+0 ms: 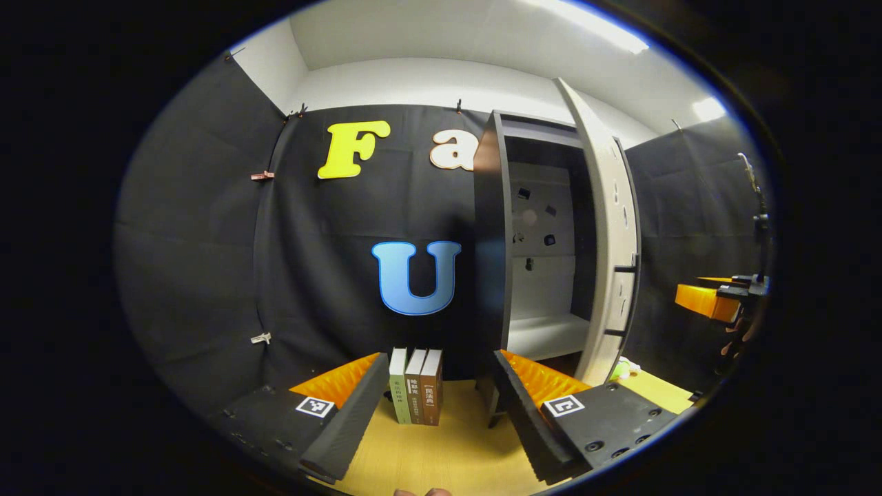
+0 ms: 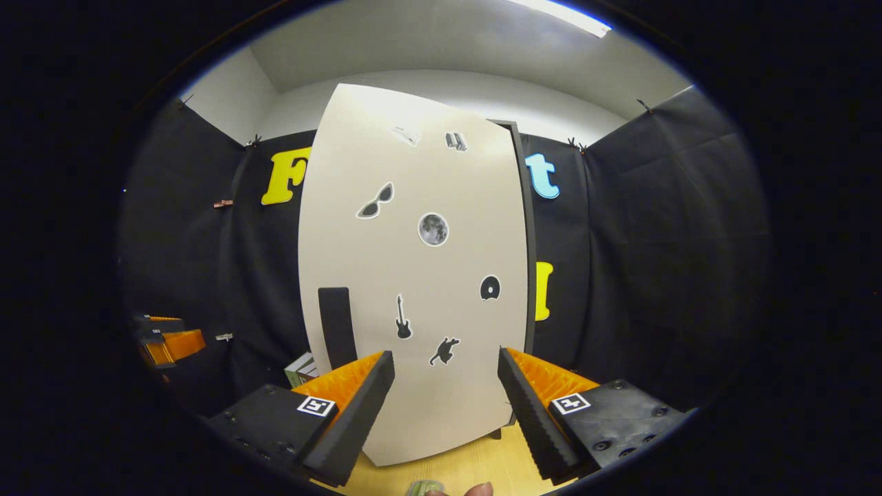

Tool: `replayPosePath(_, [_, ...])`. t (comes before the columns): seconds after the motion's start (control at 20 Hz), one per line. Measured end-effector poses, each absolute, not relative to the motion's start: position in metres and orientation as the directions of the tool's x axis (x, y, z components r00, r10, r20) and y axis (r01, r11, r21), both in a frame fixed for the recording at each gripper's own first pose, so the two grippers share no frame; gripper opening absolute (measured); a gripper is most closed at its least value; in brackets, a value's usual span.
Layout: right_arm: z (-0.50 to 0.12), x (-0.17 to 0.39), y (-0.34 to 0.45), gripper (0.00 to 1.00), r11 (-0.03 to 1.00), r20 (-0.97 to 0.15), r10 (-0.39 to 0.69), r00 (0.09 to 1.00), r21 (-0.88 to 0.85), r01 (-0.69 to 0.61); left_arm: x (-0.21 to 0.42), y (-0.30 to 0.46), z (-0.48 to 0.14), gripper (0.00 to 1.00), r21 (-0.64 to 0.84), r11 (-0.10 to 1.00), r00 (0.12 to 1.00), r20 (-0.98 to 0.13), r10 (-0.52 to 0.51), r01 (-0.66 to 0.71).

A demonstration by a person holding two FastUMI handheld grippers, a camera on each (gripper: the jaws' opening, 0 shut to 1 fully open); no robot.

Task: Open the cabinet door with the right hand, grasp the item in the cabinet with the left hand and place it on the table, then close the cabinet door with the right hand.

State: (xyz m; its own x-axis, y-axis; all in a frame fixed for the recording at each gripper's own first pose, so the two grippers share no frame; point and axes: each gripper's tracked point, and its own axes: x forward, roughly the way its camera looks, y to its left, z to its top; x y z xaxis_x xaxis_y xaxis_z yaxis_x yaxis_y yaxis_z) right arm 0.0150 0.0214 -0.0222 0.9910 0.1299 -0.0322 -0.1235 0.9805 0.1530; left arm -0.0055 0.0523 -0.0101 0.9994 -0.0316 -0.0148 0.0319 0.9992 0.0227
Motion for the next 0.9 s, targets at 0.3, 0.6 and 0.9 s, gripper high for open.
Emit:
replayPosePath(0.3, [-0.018,0.004,0.017,0.98,0.981,-0.032,0.127,0.991,0.149,-0.121,-0.01,0.043,-0.007,0.95,0.031,0.999,0.999,-0.013,-0.039,0.039])
replayPosePath(0.6, [-0.018,0.001,0.002,0.98,0.985,-0.034,0.102,0.994,0.142,-0.096,-0.016,0.039,-0.009,0.94,0.035,0.999,0.999,-0.018,-0.034,0.034])
replayPosePath(0.9, [-0.018,0.001,-0.001,0.98,0.986,-0.034,0.1,0.994,0.135,-0.094,-0.017,0.032,-0.009,0.94,0.038,0.999,0.999,-0.025,-0.037,0.038])
